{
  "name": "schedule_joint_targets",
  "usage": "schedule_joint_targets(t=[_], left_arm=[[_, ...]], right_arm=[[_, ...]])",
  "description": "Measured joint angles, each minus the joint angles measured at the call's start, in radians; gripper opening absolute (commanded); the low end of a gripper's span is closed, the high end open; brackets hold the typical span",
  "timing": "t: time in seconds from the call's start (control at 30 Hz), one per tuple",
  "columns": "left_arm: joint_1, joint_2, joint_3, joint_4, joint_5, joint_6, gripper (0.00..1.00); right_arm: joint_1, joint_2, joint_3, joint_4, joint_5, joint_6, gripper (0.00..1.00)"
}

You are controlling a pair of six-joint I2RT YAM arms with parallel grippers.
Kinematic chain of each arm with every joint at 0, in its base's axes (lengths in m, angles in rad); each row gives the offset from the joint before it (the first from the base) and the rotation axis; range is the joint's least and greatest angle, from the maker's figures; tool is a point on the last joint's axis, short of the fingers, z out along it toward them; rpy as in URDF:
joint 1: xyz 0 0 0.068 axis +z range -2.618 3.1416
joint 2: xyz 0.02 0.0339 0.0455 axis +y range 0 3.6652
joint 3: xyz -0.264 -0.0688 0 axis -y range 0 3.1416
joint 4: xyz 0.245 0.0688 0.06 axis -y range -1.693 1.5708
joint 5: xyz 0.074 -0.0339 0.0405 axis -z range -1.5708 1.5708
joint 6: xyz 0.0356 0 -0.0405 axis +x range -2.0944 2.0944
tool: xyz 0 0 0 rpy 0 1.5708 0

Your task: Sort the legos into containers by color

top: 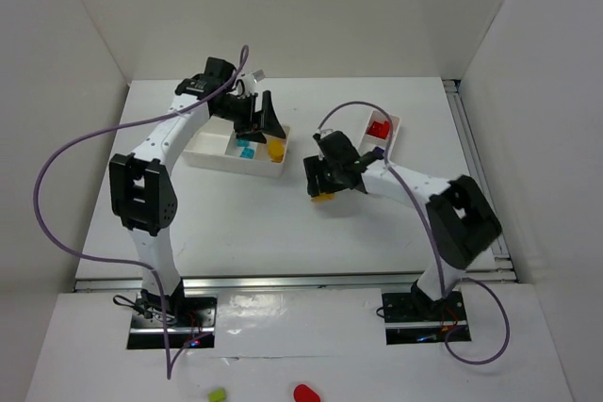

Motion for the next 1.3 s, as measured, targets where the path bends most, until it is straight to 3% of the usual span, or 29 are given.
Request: schedule_joint_targets(t=[0.23, 0.6, 0.7, 0.83, 0.87, 0.9, 1.03, 1.3], left_arm=[[-0.029, 0.079, 0.029, -0.019, 0.203, 0.021, 0.90], [-0.163, 0.150, 0.075, -0.013, 0.286, 0.036, 0.87], [-0.170, 0.166, 0.075, -0.005, 0.286, 0.032, 0.76], [-0.171, 0.177, 0.075, 0.009, 0.299, 0.027, 0.51], [-0.171, 0.179, 0.075, 0.014, 0.309, 0.021, 0.42], [-0.171, 0.179, 0.075, 0.016, 0.317, 0.012, 0.27], [-0.175, 0.179, 0.075, 0.029, 0.323, 0.008, 0.02], [-0.177, 0.203, 0.076, 0.082, 0.314, -0.071, 0.00]], right_arm=[[-0.005, -0.298, -0.061, 0.056, -0.042, -0.013, 0.44], [-0.005, -0.330, -0.061, 0.038, -0.058, -0.006, 0.44], [-0.005, -0.332, -0.061, 0.032, -0.057, -0.006, 0.44], [-0.005, -0.339, -0.061, 0.022, -0.052, -0.005, 0.44], [-0.005, -0.341, -0.061, 0.019, -0.051, -0.005, 0.43], [-0.005, -0.342, -0.063, 0.019, -0.048, -0.005, 0.43], [-0.007, -0.352, -0.068, 0.011, -0.040, 0.002, 0.41], [-0.013, -0.359, -0.110, 0.050, -0.021, 0.017, 0.39]])
